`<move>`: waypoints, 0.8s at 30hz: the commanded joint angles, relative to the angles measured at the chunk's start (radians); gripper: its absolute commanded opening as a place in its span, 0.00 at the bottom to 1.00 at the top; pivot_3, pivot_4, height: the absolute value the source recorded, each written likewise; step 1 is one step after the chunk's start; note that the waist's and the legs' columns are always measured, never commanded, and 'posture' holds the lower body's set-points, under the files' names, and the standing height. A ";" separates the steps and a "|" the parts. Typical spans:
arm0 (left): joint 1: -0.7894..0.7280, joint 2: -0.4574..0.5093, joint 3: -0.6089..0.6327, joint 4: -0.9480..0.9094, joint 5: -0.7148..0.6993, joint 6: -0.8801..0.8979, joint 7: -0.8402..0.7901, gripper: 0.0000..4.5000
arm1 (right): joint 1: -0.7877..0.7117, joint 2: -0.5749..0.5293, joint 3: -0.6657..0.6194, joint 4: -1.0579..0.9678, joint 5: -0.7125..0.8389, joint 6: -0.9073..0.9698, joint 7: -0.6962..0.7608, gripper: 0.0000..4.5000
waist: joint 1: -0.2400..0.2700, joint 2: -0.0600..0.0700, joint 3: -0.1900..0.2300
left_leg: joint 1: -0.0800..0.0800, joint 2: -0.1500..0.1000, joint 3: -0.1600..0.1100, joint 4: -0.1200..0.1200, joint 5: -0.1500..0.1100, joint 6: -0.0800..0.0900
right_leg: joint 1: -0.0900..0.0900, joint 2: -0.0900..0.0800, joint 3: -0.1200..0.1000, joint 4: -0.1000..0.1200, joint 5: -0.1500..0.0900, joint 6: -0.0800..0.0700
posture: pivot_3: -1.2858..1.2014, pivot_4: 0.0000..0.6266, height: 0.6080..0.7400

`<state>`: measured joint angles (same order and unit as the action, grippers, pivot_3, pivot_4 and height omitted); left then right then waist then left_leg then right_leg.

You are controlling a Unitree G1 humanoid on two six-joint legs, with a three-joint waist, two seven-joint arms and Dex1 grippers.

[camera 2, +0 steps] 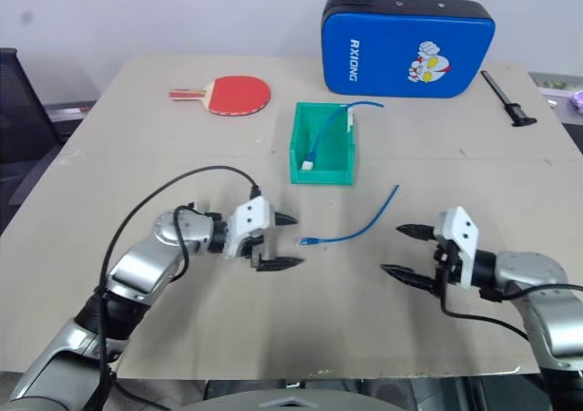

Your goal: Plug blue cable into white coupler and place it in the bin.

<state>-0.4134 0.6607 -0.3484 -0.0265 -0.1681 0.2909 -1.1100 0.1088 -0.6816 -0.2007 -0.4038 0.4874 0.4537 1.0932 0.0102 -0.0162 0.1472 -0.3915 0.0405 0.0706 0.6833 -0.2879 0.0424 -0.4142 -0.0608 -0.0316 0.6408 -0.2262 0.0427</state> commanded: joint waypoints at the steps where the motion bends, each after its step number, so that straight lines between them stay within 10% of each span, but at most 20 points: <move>1: -0.046 -0.021 -0.031 0.069 0.040 -0.051 -0.035 1.00 | 0.042 0.005 -0.062 -0.071 0.045 -0.051 -0.002 0.91 | -0.002 0.000 0.000 | 0.002 0.001 -0.001 0.000 0.000 0.000 | 0.001 0.001 0.003 0.001 0.000 0.000 | 0.52 0.24 0.91; 13: -0.111 -0.014 -0.055 0.122 0.081 -0.055 -0.136 0.01 | 0.155 0.002 -0.111 -0.070 0.097 -0.206 0.049 0.92 | 0.004 -0.001 0.000 | 0.005 0.000 0.000 0.000 0.000 0.001 | 0.004 0.001 0.006 0.000 0.000 0.000 | 0.52 0.24 0.91; 24: -0.099 -0.101 0.086 0.006 -0.108 0.113 -0.089 0.01 | 0.132 0.032 0.027 -0.181 0.205 0.001 -0.097 0.92 | 0.007 -0.002 0.000 | 0.004 0.001 -0.001 0.001 0.000 0.001 | 0.003 0.001 0.005 0.001 0.000 0.000 | 0.52 0.24 0.91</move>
<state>-0.5006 0.5769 -0.3165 0.0473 -0.2076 0.3629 -1.2183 0.2355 -0.6588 -0.1902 -0.5195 0.6339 0.3995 1.0406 0.0174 -0.0179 0.1471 -0.3884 0.0417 0.0684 0.6843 -0.2882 0.0429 -0.4111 -0.0602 -0.0280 0.6413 -0.2266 0.0429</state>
